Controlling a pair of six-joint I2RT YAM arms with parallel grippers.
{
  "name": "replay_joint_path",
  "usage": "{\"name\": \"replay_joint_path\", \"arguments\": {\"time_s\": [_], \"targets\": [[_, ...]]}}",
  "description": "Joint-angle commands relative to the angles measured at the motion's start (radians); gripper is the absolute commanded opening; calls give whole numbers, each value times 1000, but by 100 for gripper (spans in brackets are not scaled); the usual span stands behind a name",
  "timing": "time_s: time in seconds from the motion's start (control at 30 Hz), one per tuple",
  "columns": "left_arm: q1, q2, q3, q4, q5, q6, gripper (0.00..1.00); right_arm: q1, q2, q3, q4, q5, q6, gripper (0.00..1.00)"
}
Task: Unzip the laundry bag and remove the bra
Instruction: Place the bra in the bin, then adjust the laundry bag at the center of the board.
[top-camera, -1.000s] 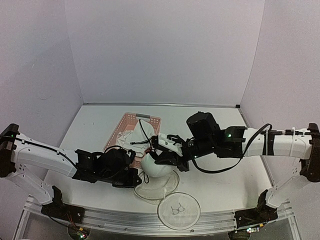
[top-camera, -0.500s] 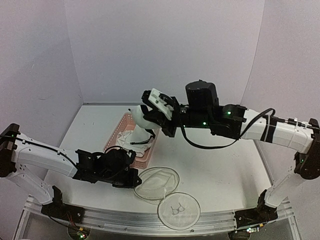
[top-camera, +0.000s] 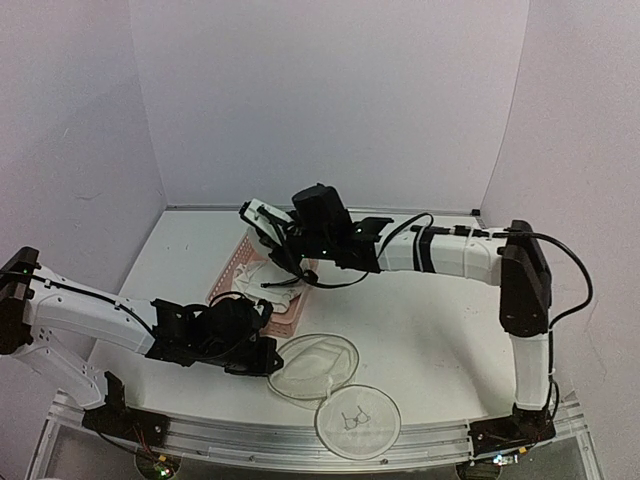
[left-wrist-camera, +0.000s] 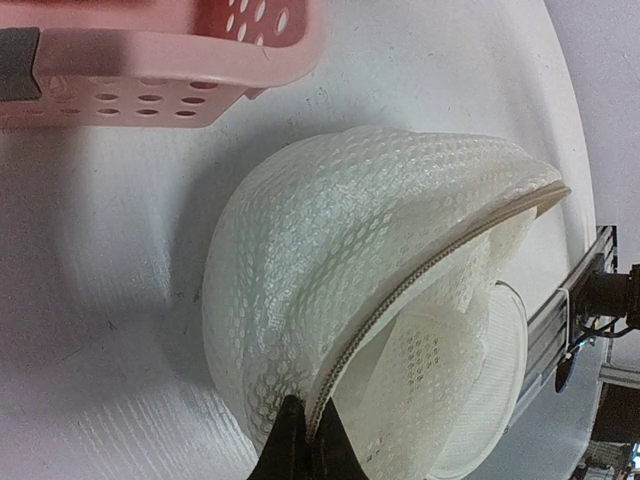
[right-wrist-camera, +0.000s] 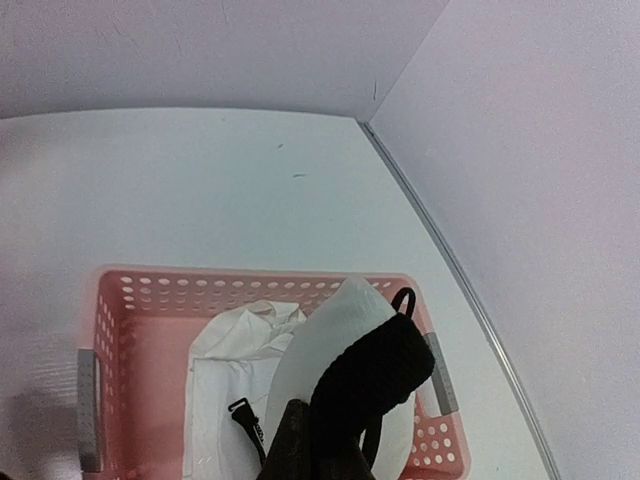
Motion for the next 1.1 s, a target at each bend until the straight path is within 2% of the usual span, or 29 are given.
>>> {"name": "replay_joint_path", "arguments": {"time_s": [0.0, 0.17, 0.33, 0.43, 0.53, 0.83, 1.07], "targets": [[4, -13, 51, 21, -4, 22, 0, -2, 63, 90, 34, 31, 32, 0], [5, -12, 55, 21, -6, 22, 0, -3, 121, 100, 34, 1, 56, 2], [4, -8, 58, 20, -10, 21, 0, -2, 87, 37, 34, -80, 89, 30], [4, -6, 61, 20, -9, 20, 0, -2, 26, -27, 69, -117, 101, 41], [4, 0, 67, 21, -5, 20, 0, -3, -57, -118, 90, -133, 124, 48], [4, 71, 132, 19, 28, 60, 0, -2, -385, -396, 107, -56, 230, 51], [4, 173, 277, -28, 33, 149, 0, -2, -664, -644, 104, 120, 375, 55]]}}
